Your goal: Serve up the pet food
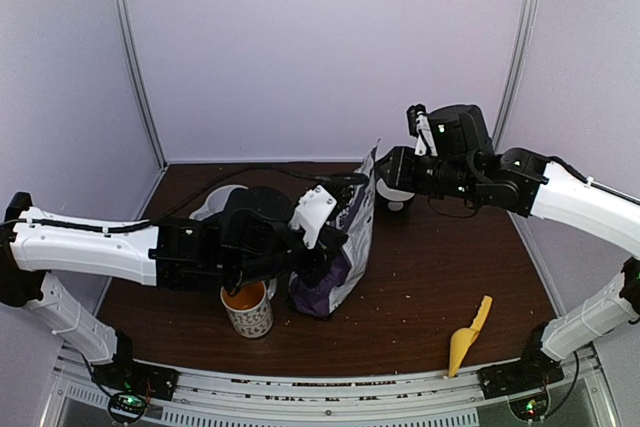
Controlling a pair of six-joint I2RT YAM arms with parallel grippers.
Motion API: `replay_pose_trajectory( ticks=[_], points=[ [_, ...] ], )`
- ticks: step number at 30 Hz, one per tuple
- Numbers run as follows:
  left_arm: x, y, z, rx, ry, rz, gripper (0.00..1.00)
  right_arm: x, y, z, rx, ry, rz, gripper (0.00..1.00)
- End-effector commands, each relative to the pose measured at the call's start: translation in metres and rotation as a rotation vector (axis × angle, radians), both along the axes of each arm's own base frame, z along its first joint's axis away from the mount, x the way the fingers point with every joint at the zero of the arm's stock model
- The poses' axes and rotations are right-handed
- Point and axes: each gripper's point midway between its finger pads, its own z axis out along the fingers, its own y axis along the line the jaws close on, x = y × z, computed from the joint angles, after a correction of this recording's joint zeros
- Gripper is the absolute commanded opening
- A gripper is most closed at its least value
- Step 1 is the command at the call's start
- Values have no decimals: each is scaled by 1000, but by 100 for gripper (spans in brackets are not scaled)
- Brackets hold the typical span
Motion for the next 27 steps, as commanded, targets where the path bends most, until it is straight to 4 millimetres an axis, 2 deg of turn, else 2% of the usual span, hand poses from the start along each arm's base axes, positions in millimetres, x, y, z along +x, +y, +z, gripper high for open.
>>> replay_pose_trajectory(
  ticks=[1, 3, 5, 8, 11, 16, 20, 22, 27],
  points=[
    [33, 18, 37, -77, -46, 222, 0, -12, -12, 21, 43, -28, 21, 45],
    [39, 22, 46, -70, -45, 273, 0, -19, -20, 28, 42, -18, 26, 61],
    [45, 26, 55, -55, -28, 328, 0, -27, -27, 33, 38, -1, 33, 73],
    [49, 28, 65, -23, -11, 365, 0, -37, -36, 31, 29, 32, 42, 84],
    [51, 25, 68, -9, 1, 357, 0, -46, -37, 24, 41, 52, 68, 91],
    [45, 12, 46, 4, -14, 282, 0, -52, -45, 10, 78, 57, 46, 92],
    [34, 3, 50, 13, -53, 195, 0, -56, -61, 15, 131, 117, -44, 92],
    [25, -4, 52, 34, -82, 135, 0, -63, -54, 19, 162, 155, -1, 92],
    [15, -11, 44, 167, -178, 64, 0, -72, -38, 5, 236, 275, 34, 90]
  ],
)
